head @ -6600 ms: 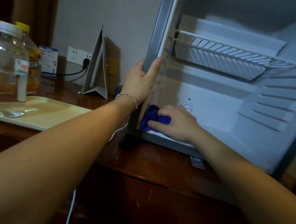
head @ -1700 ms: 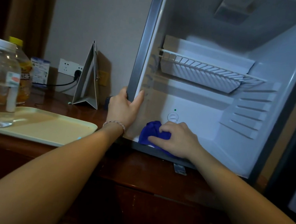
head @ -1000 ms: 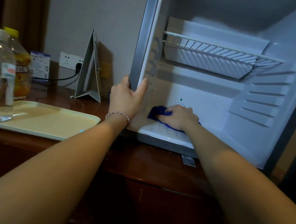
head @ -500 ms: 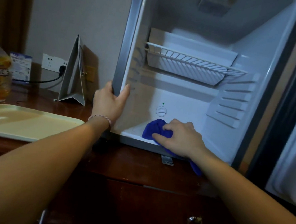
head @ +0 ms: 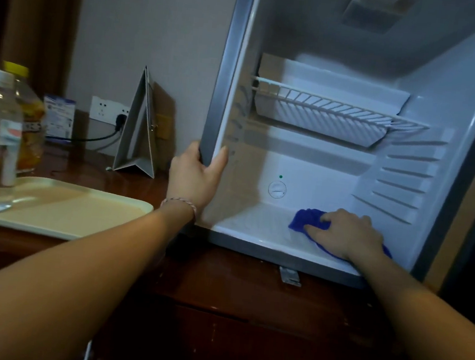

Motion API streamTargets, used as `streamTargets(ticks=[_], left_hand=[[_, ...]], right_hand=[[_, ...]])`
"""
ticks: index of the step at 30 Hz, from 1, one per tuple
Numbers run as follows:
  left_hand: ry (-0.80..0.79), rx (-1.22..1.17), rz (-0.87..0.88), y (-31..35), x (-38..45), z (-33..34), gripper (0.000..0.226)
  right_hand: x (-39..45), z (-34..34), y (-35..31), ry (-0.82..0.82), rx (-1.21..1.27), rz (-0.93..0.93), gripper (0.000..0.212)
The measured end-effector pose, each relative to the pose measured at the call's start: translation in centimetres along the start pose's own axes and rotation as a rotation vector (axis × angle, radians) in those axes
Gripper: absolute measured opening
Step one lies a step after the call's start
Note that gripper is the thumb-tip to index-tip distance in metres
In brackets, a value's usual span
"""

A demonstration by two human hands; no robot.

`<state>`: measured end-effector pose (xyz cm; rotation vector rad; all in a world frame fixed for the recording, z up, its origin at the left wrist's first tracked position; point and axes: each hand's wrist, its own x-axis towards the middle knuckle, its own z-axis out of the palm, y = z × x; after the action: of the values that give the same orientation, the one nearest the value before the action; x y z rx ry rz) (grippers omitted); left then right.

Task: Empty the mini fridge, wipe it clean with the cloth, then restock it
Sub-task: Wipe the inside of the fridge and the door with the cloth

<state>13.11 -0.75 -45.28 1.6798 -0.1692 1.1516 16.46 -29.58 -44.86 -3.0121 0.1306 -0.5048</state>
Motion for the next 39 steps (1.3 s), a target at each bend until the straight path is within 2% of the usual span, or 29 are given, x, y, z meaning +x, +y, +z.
streamTargets(ticks=[12, 16, 22, 31, 39], left_hand=[[0.098, 0.054, 0.056, -0.6, 0.5, 0.2, 0.027], [0.09, 0.071, 0.057, -0.3, 0.1, 0.1, 0.026], [0.055, 0.046, 0.015, 0.0, 0.1, -0.1, 0.027], [0.04, 0.039, -0.018, 0.7, -0.2, -0.1, 0.025], [0.021, 0.003, -0.022, 0.5, 0.0, 0.0, 0.022]], right_hand=[[7.8, 1.8, -0.7, -0.012, 0.001, -0.089, 0.077], [6.5, 1.8, -0.5, -0.008, 0.001, -0.101, 0.073], [2.0, 0.5, 0.4, 0.032, 0.004, -0.154, 0.047], [-5.0, -1.3, 1.0, 0.085, -0.002, -0.175, 0.044], [0.0, -0.5, -0.1, 0.006, -0.007, -0.108, 0.053]])
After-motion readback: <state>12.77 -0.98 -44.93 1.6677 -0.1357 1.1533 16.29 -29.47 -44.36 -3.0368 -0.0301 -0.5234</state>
